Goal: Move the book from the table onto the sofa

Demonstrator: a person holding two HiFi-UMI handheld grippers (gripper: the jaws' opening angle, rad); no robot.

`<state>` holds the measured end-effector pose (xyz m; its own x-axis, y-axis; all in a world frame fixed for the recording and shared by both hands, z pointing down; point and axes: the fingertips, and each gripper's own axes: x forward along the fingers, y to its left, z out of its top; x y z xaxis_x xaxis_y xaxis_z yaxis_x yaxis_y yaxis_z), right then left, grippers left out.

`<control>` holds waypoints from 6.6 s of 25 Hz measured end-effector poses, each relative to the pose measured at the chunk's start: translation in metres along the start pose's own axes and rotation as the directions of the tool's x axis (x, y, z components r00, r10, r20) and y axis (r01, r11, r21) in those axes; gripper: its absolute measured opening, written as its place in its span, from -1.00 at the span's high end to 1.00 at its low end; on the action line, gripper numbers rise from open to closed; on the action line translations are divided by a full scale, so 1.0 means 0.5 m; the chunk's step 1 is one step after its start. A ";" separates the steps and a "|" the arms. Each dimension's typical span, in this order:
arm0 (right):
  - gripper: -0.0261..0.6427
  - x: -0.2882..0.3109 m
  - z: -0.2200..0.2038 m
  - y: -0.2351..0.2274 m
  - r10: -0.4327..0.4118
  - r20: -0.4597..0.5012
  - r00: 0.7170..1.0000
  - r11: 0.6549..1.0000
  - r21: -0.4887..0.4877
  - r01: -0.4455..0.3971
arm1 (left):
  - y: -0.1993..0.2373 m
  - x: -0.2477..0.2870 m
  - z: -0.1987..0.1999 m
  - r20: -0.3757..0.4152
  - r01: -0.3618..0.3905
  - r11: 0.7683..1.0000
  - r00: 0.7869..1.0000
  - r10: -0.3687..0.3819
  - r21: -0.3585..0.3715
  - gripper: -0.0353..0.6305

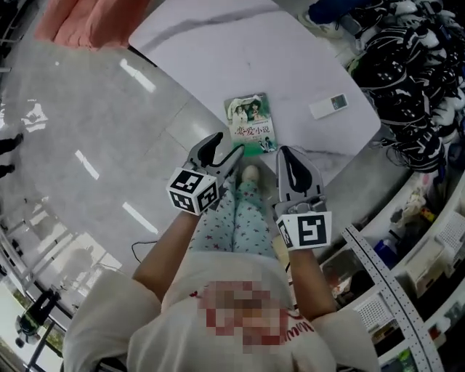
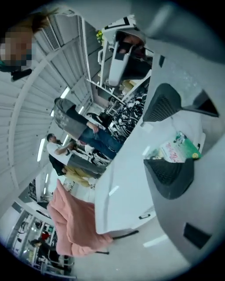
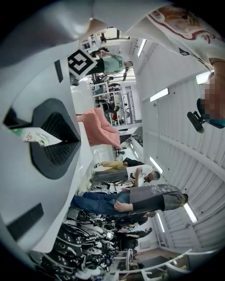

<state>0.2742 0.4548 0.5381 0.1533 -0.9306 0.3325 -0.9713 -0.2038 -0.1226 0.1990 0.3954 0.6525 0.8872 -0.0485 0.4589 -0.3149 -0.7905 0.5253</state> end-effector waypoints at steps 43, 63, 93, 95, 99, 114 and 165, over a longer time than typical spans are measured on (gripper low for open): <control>0.25 0.078 -0.599 0.118 0.366 -0.357 0.859 0.781 0.620 -0.075 | 0.252 0.116 -0.357 -0.349 0.186 0.911 0.881 -0.320 -0.367 0.48; 0.66 0.212 -0.654 0.110 0.407 -0.168 0.898 0.443 0.896 -0.033 | 0.268 0.087 -0.349 -0.359 0.250 0.943 0.878 -0.316 -0.219 0.49; 0.64 0.069 0.087 0.089 0.289 -0.029 0.957 0.863 0.440 -0.248 | -0.091 -0.133 0.248 0.104 0.209 0.978 0.973 -0.207 -0.003 0.49; 0.64 0.057 0.139 0.107 0.313 -0.024 0.949 0.873 0.402 -0.278 | -0.112 -0.169 0.285 0.137 0.193 0.981 0.972 -0.191 -0.002 0.49; 0.62 0.026 0.198 0.126 0.370 -0.014 0.929 0.880 0.326 -0.345 | -0.152 -0.215 0.317 0.206 0.144 0.990 0.969 -0.139 -0.009 0.49; 0.62 0.085 0.284 0.331 0.657 -0.039 0.753 0.740 0.222 -0.635 | -0.072 -0.425 0.365 0.450 -0.113 0.984 0.878 0.162 -0.134 0.49; 0.60 1.137 0.632 0.922 0.663 0.064 0.746 0.713 0.247 -0.656 | 0.969 -0.706 1.036 0.564 -0.137 0.980 0.803 0.194 -0.141 0.49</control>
<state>-0.0289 -0.2643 0.3748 -0.5182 -0.8485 0.1069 -0.7485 0.3895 -0.5367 -0.0923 -0.2867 0.3738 0.8415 -0.5362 0.0660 -0.4781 -0.6821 0.5534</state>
